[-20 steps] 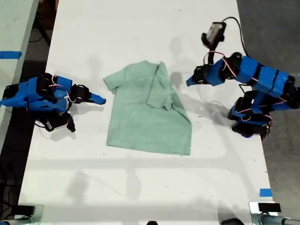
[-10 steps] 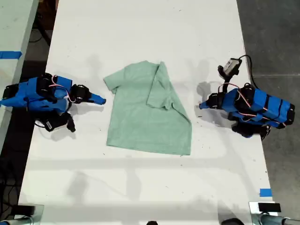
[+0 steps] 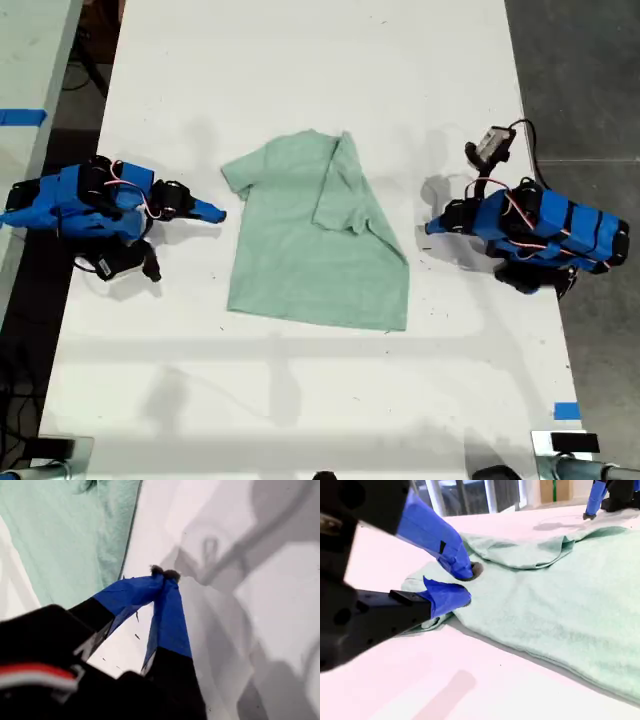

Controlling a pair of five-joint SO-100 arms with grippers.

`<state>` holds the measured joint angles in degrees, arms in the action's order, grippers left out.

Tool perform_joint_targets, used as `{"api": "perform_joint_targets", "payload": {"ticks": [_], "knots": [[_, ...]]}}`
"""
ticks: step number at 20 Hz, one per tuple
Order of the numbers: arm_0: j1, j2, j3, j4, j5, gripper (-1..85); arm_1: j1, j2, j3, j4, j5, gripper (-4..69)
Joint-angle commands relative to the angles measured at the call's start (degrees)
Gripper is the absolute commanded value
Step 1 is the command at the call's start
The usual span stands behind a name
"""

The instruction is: Fold t shirt

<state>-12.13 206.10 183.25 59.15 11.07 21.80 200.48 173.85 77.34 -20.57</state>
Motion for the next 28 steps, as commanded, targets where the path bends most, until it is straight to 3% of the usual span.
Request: {"api": "perform_joint_targets", "payload": {"ticks": [1,28], "knots": [[-0.4,0.4,0.4,0.2,0.3,4.0,-0.4,0.5,1.9,0.3,0.9,-1.5],[-0.4,0.4,0.4,0.2,0.3,4.0,-2.3,0.5,1.9,0.6,2.4,-1.5]]}}
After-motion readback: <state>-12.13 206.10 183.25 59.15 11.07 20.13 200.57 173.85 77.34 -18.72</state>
